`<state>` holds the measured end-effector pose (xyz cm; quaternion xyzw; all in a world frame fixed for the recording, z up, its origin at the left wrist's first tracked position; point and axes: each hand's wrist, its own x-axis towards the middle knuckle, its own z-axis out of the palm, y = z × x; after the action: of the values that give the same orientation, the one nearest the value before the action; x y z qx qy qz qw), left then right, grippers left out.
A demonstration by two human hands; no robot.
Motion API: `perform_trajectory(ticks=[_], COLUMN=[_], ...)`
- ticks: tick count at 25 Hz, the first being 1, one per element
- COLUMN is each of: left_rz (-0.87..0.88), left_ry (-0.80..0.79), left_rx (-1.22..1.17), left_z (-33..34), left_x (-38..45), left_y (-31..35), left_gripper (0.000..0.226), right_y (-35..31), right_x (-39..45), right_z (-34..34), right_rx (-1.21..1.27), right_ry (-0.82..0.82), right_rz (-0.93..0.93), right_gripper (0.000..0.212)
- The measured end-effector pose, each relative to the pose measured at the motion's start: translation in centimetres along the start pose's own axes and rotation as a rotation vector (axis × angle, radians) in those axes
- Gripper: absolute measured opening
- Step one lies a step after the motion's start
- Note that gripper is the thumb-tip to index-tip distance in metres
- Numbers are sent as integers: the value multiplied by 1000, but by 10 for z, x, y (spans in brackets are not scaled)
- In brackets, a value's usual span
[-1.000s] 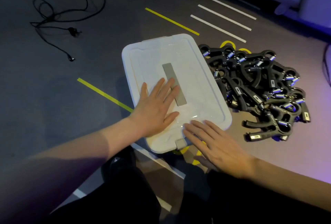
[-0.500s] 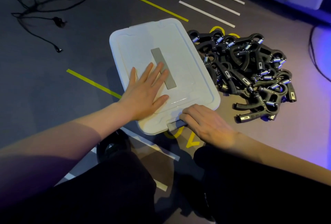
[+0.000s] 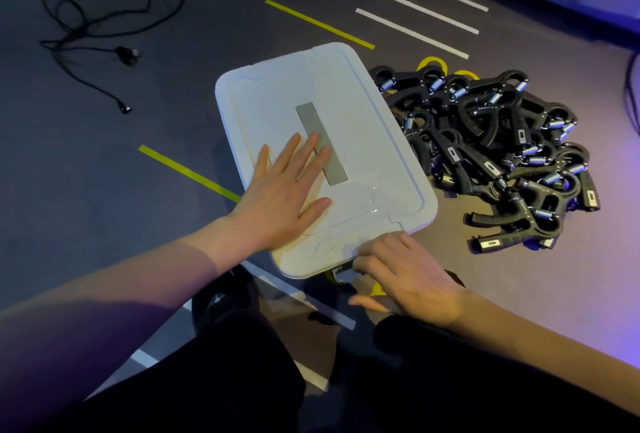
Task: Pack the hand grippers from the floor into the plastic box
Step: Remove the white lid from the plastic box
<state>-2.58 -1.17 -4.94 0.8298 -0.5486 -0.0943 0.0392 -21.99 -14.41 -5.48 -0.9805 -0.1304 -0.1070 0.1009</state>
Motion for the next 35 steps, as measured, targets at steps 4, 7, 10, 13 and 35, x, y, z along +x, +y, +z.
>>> perform_trajectory(ticks=[4, 7, 10, 13, 35], left_rz=[-7, -103, -287, -387, -352], left_ry=[48, 121, 67, -30, 402], left_rx=[-55, -33, 43, -6, -439], left_z=[-2, -5, -9, -5, -8], left_x=[0, 0, 1, 1, -2], left_y=[3, 2, -4, -6, -15], left_gripper=[73, 67, 75, 79, 56], right_y=[13, 32, 37, 35, 43], right_x=[67, 124, 155, 173, 175], right_z=[-24, -25, -19, -17, -36], right_rx=[215, 135, 27, 27, 261], right_ry=[132, -73, -210, -245, -161], right_rz=[427, 575, 696, 811, 989], right_gripper=[37, 44, 36, 30, 35])
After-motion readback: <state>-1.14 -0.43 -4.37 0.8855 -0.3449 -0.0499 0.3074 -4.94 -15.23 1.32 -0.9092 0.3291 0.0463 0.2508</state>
